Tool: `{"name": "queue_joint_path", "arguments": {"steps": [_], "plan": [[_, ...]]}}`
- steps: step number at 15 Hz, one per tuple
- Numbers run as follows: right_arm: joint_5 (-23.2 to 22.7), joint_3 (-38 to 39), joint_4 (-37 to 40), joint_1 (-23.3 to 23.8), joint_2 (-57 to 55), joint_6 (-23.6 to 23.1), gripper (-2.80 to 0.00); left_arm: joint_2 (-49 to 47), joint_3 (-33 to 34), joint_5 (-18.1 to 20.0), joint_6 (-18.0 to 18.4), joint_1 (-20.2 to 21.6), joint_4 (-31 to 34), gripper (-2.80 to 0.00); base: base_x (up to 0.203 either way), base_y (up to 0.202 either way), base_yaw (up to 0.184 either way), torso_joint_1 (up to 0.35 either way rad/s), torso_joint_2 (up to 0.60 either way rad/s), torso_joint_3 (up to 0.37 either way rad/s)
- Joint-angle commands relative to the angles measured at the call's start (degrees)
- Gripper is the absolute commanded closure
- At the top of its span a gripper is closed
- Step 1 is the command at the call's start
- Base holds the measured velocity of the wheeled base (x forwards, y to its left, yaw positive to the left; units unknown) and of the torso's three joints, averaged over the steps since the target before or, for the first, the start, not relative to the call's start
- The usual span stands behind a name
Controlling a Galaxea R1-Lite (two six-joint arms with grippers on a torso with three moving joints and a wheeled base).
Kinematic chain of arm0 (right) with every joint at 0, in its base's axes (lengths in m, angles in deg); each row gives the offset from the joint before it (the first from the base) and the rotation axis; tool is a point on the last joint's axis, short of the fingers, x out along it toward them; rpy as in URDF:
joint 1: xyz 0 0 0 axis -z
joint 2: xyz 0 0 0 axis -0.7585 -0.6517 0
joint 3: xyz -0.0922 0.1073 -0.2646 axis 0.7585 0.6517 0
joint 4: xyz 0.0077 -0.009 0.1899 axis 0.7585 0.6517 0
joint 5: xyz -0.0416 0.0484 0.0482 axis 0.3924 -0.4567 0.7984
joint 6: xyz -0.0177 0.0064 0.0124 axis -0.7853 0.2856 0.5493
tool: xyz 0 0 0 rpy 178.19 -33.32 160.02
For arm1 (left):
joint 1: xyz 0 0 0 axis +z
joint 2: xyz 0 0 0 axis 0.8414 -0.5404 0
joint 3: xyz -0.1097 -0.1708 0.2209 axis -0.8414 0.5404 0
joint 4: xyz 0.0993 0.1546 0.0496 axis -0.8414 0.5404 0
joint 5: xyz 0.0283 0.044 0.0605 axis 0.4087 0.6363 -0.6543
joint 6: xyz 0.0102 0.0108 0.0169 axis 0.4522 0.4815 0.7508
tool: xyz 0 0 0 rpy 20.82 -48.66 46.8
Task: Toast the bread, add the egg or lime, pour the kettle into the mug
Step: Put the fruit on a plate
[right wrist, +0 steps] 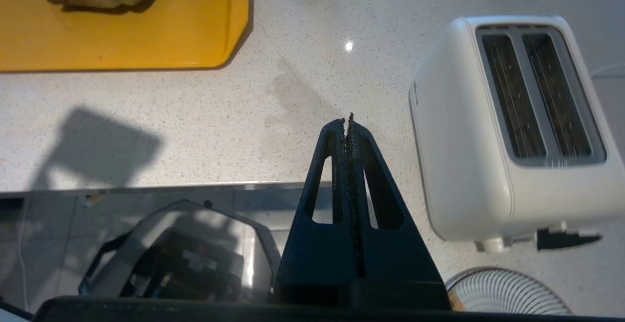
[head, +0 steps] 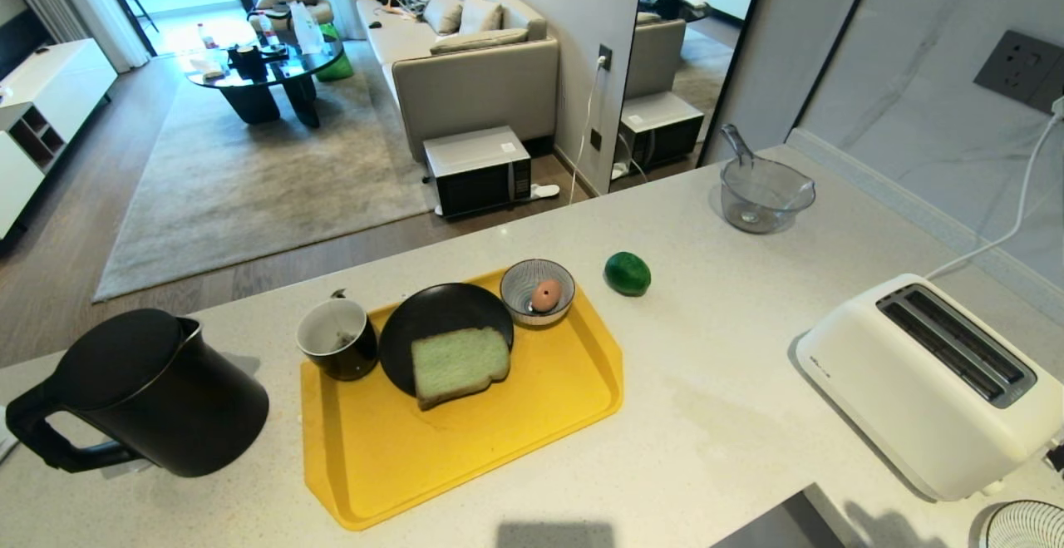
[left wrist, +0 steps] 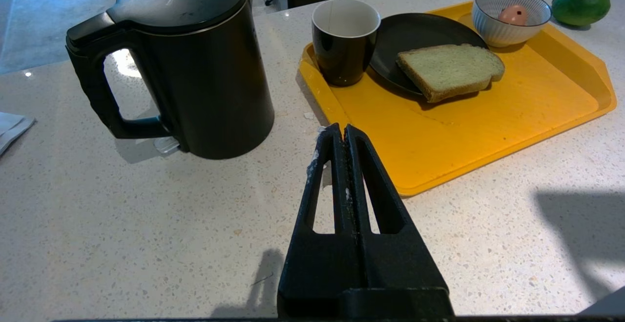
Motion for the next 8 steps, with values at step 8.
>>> {"name": "queue_joint_path", "arguments": {"steps": [8], "plan": [[-0.2, -35.3, -5.3, -3.3, -50.5, -16.9, -2.8, 0.1, 0.9, 0.0, 0.0, 0.0, -0.1, 0.0, 0.0, 0.0, 0.0, 0.0, 0.0, 0.0]]}}
